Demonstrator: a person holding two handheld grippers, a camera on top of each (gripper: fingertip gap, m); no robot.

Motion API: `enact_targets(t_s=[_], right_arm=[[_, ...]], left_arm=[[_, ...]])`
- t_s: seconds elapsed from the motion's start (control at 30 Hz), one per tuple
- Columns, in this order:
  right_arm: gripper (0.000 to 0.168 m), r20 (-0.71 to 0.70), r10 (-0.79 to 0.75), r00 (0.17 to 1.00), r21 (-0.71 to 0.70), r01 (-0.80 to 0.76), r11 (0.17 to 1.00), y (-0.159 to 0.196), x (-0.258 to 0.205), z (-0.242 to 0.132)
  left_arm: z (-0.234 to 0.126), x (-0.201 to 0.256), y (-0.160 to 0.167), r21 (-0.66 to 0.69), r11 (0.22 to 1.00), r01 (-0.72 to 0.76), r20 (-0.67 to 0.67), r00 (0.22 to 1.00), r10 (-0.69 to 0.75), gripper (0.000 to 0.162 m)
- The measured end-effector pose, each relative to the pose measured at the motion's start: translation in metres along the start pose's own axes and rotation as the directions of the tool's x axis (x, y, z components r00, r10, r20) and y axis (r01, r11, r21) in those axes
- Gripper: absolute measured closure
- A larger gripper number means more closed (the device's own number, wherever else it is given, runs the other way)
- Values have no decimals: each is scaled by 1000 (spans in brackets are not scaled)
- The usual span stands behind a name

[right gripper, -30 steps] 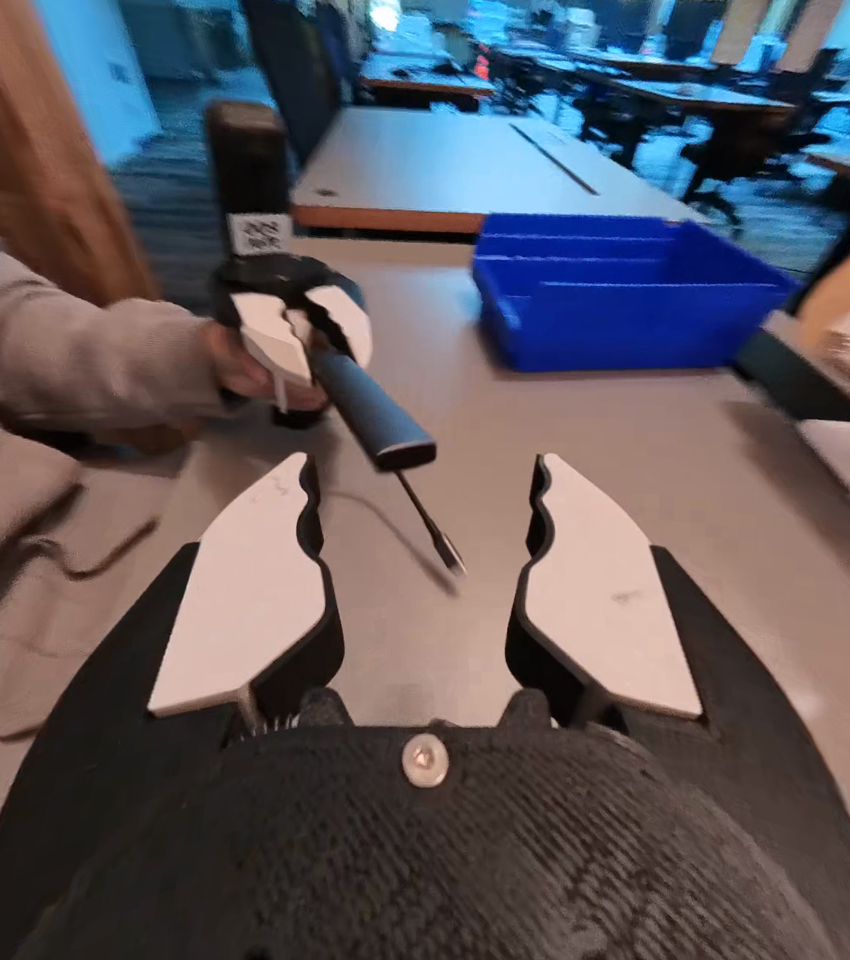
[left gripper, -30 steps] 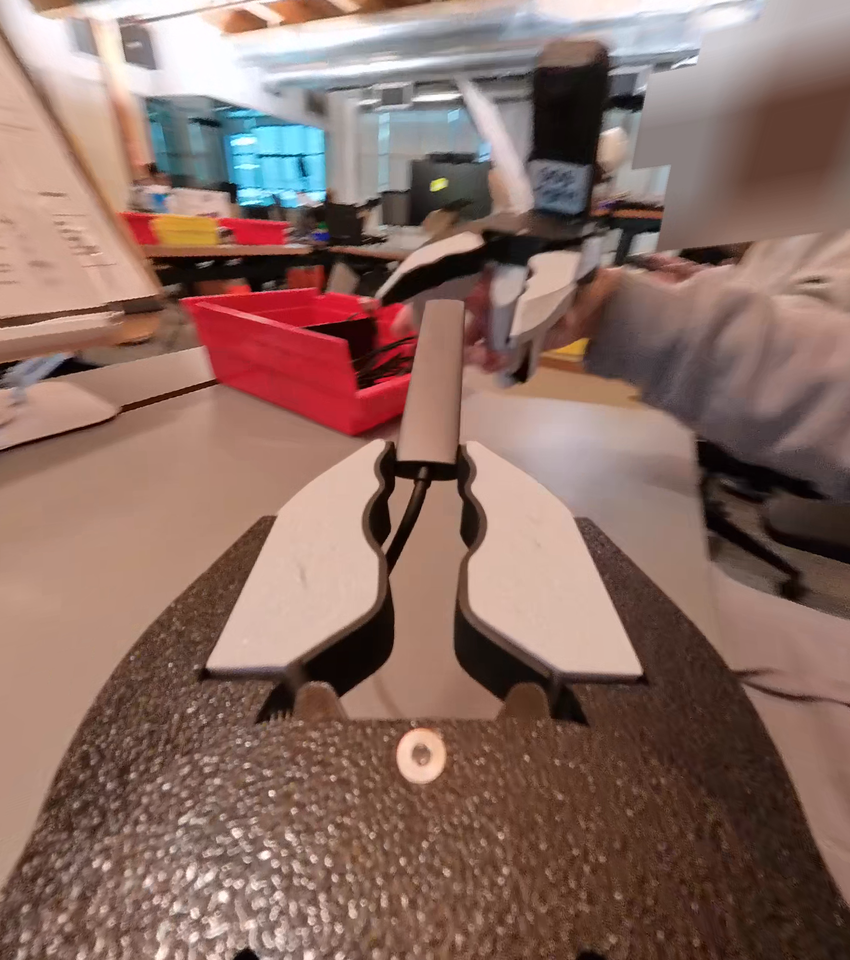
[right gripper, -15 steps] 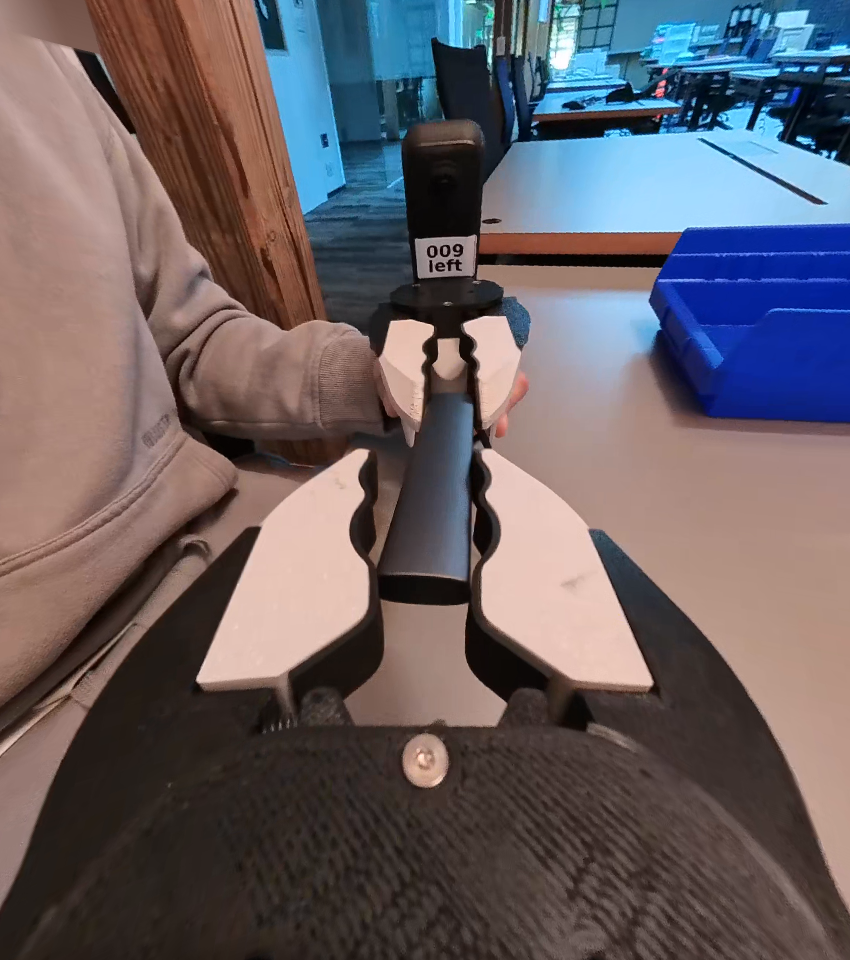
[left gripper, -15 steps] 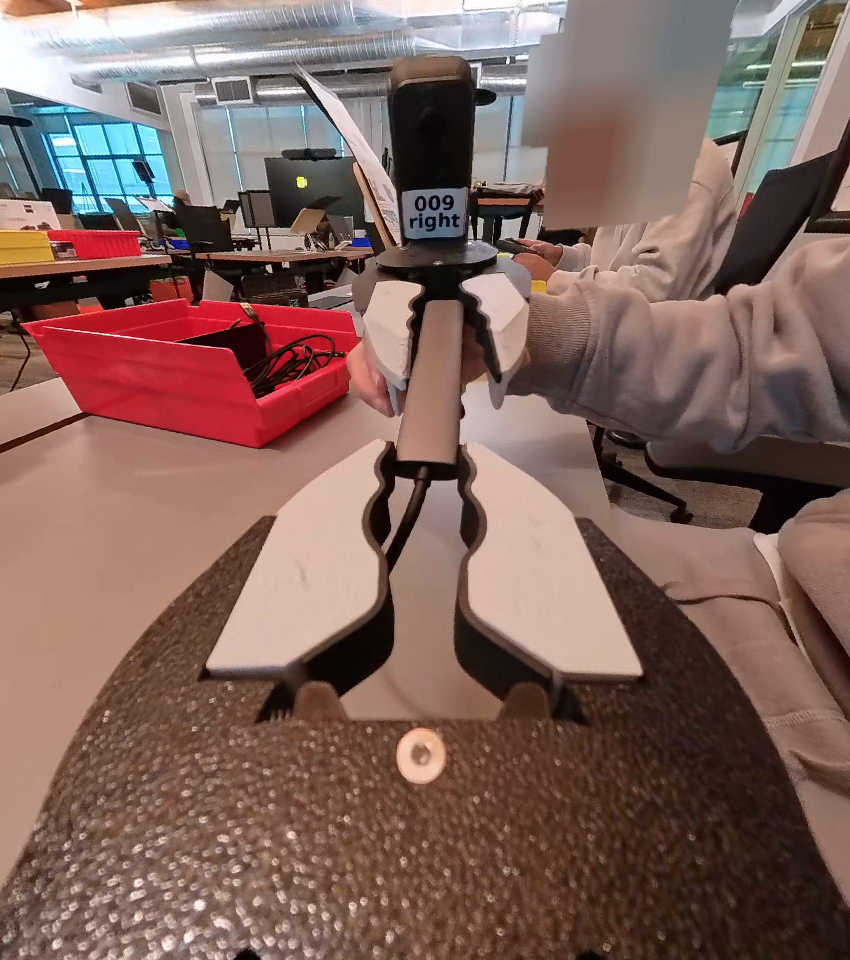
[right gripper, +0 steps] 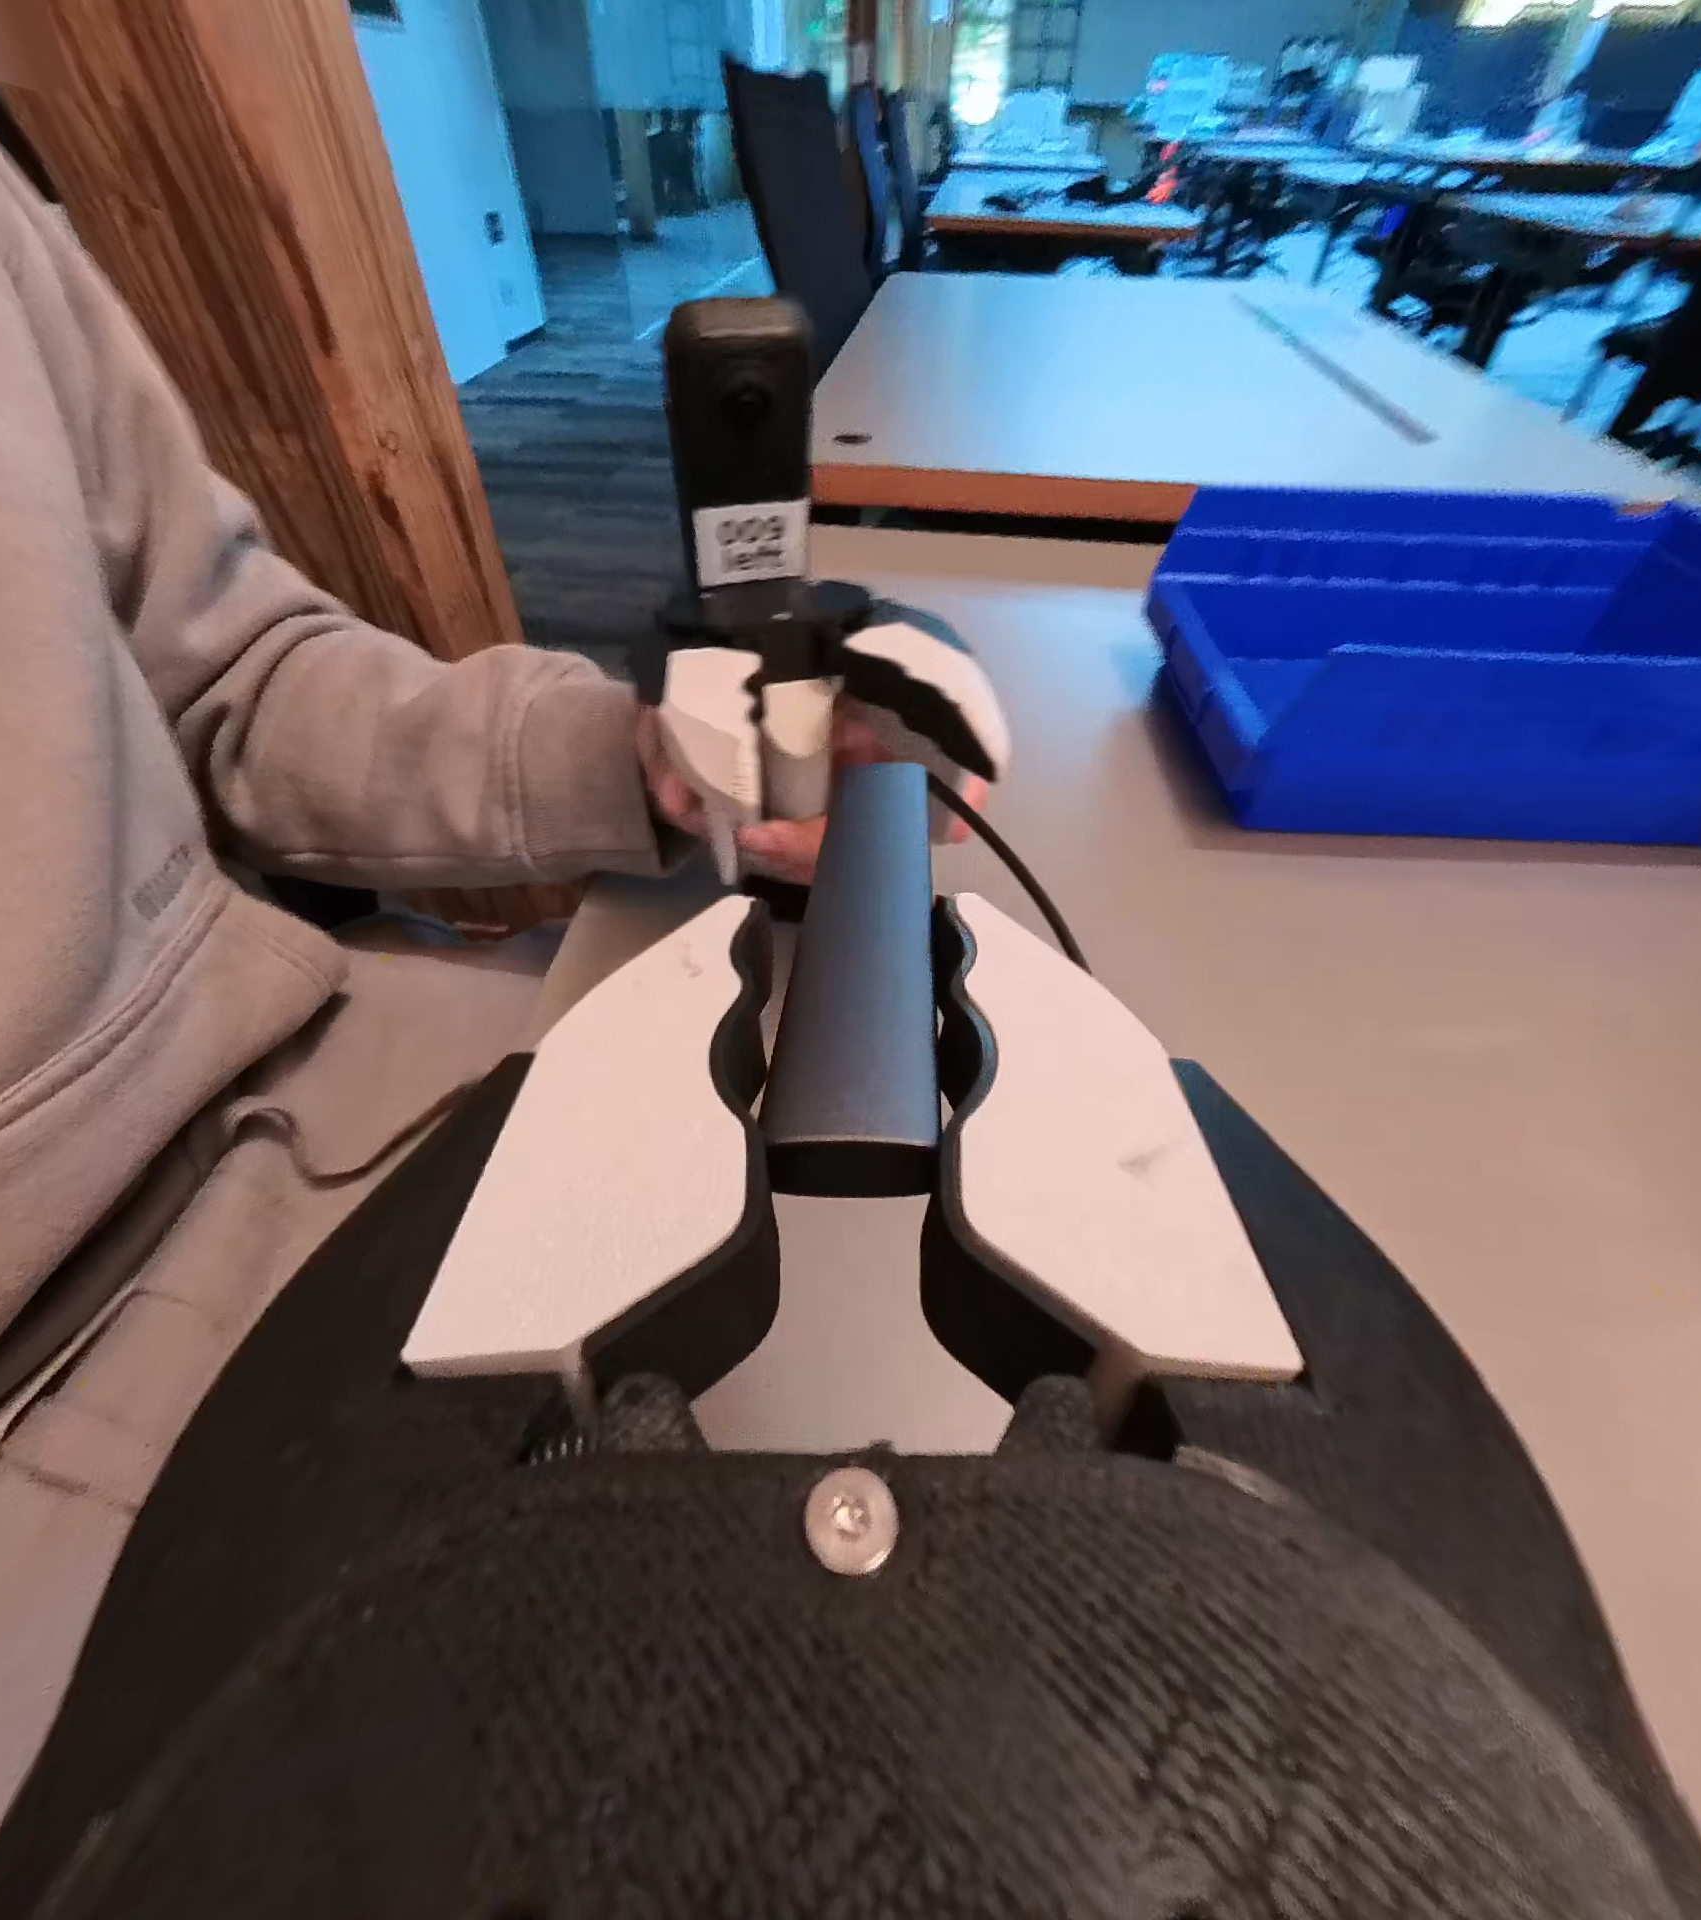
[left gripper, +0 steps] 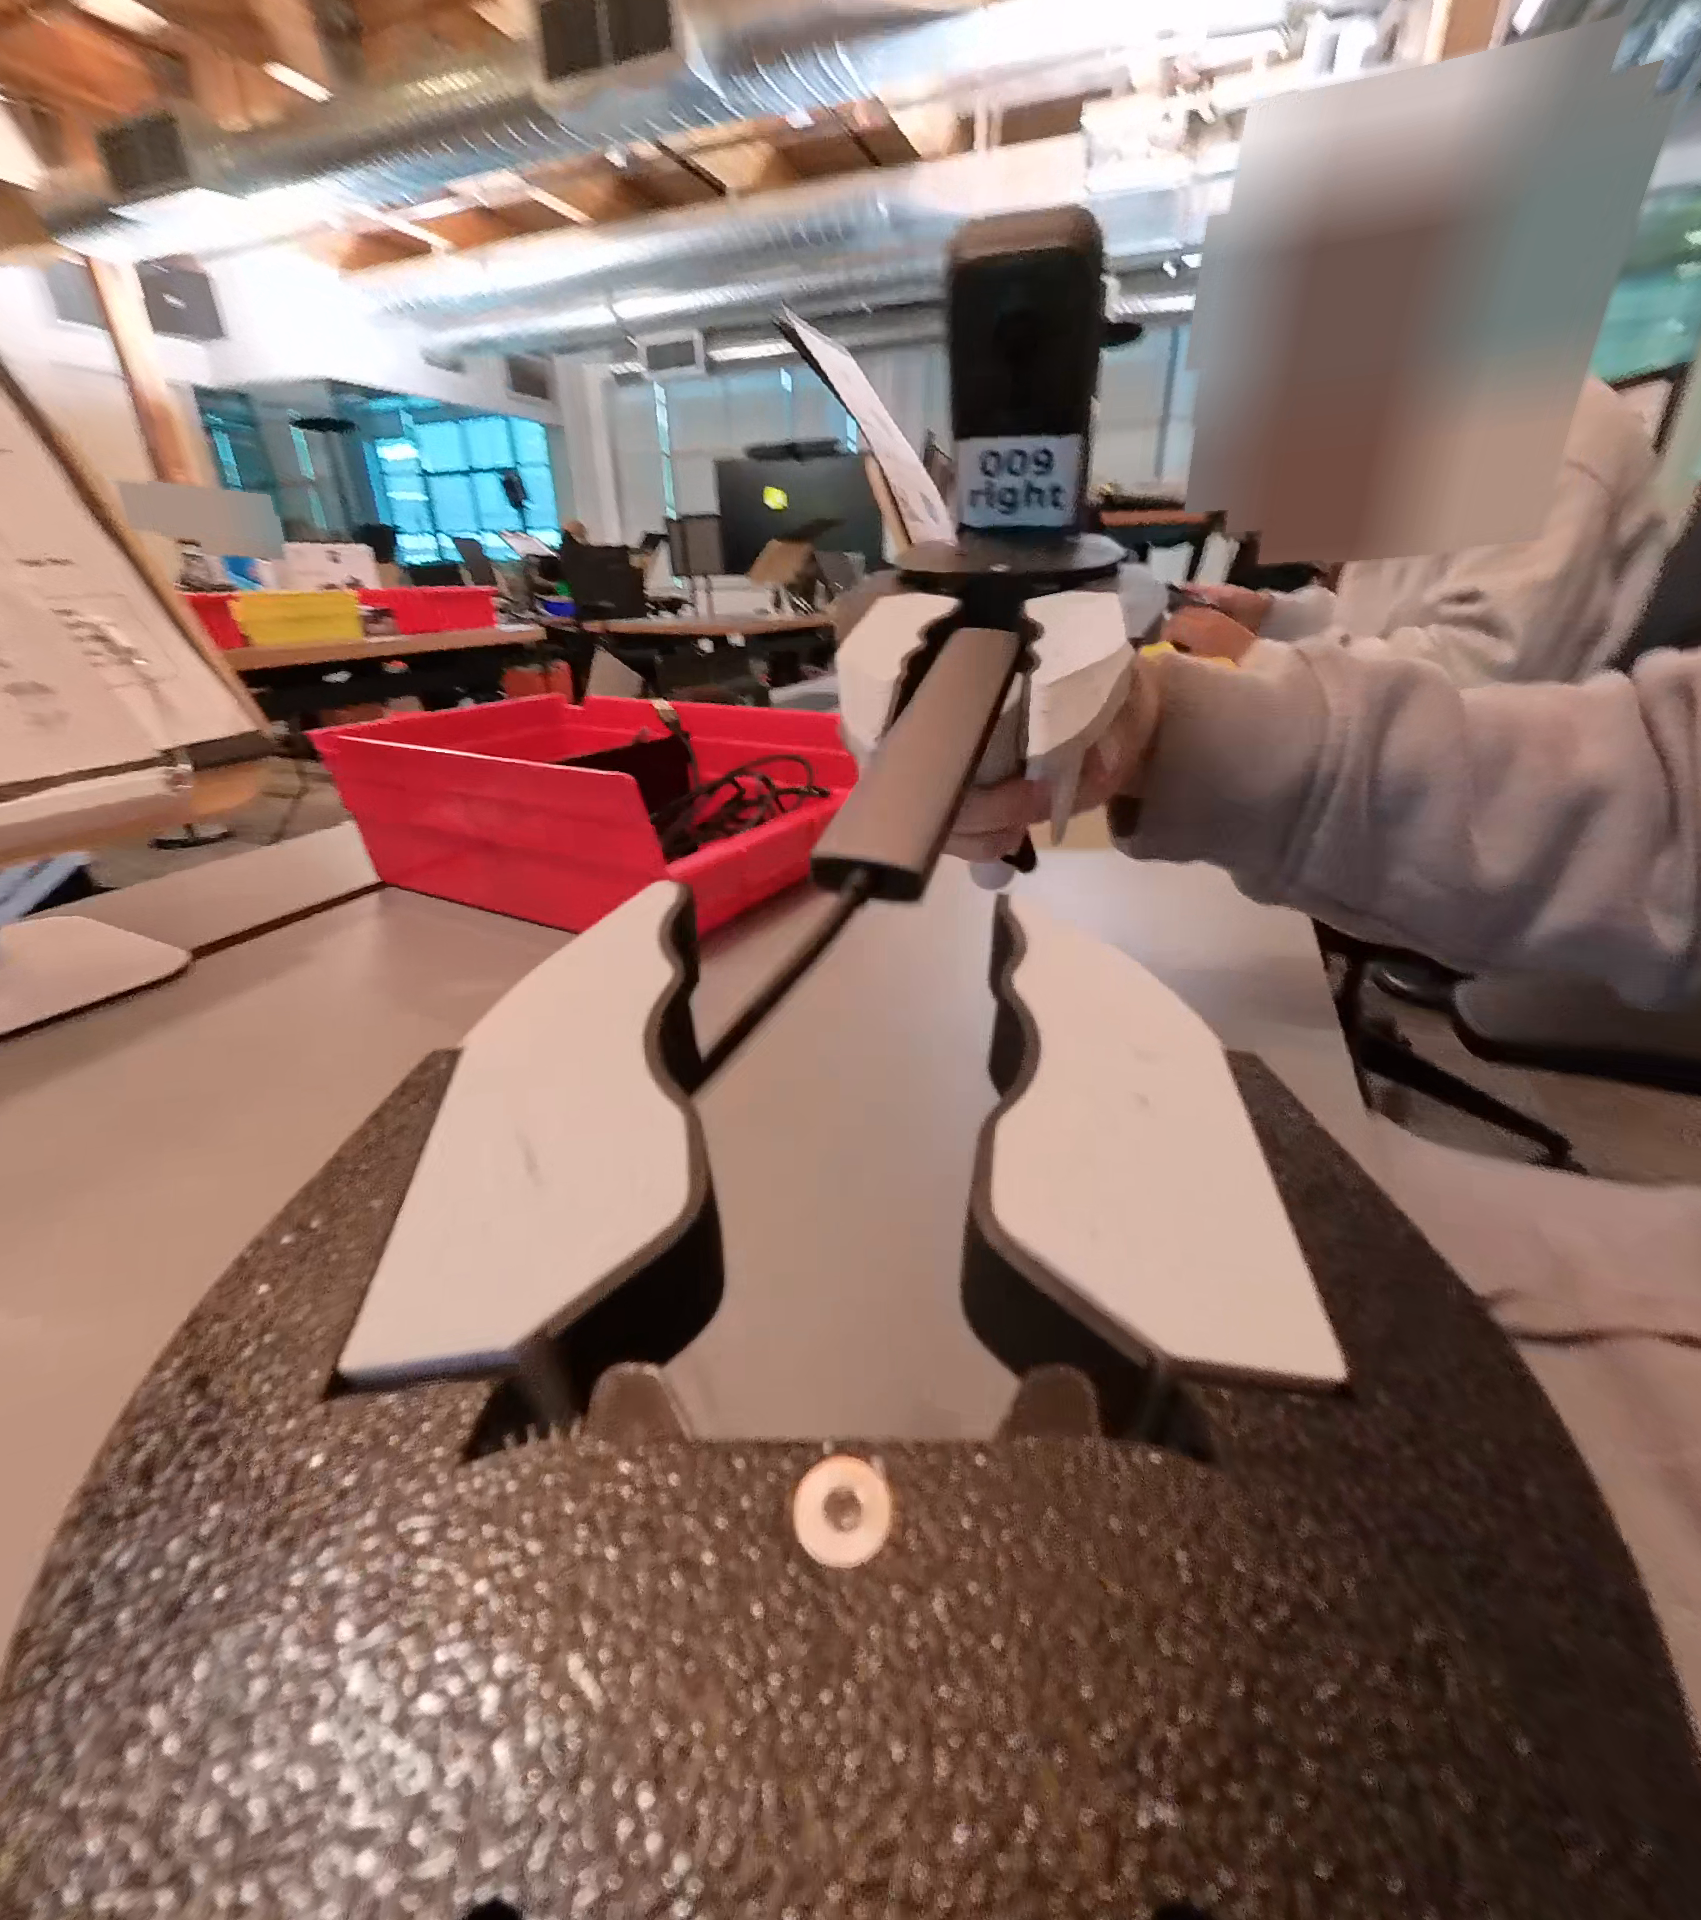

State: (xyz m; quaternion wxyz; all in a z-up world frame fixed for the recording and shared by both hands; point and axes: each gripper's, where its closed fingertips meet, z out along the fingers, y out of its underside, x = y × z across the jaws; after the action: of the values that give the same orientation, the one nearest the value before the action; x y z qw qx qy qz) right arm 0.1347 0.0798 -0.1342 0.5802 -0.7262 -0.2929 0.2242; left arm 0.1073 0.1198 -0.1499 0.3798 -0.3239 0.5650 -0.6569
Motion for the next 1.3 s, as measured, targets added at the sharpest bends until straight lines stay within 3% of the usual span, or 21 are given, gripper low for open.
enact_targets(t_s=[0.17,0.23,0.3,0.37,0.43,0.57,0.67,0.87,0.9,0.97,1.13,1.3], right_arm=[[138,-319,-75,945,-13,74,997,-24,66,-57],[138,-553,-116,825,-25,123,992,-39,112,-102],[137,-691,-96,717,-4,128,992,-54,150,-149],[137,-782,-97,616,-21,129,991,-61,184,-190],[137,-839,-51,542,-36,37,999,-52,219,-222],[137,-931,-41,364,-124,-205,971,-3,278,-266],[137,-952,-71,299,-183,-367,912,36,306,-274],[136,-933,-121,339,-309,-585,750,100,339,-253],[139,-940,-121,319,-298,-595,746,104,345,-253],[127,-950,-133,283,-278,-568,775,103,355,-255],[118,-955,-152,256,-268,-514,815,98,351,-264],[116,-971,-179,161,-238,-532,812,91,323,-317]], left_arm=[[-5,-15,-6,22,999,-50,121,992,46,93],[-4,-15,-2,11,999,-51,121,991,49,94],[-2,-14,1,5,999,-33,112,993,32,95],[0,-13,5,1,1000,-21,102,995,20,97],[1,-14,9,-8,1000,-16,104,994,17,99],[2,-14,14,-20,1000,-11,101,995,13,102],[4,-14,16,-26,1000,-7,98,995,9,103],[8,-10,21,-48,999,-7,82,997,11,104],[8,-10,21,-48,999,-7,82,997,11,105],[9,-9,21,-49,999,-8,79,997,11,106],[9,-9,20,-42,999,-3,74,997,7,106],[7,-11,17,-18,1000,14,75,997,-12,108]])
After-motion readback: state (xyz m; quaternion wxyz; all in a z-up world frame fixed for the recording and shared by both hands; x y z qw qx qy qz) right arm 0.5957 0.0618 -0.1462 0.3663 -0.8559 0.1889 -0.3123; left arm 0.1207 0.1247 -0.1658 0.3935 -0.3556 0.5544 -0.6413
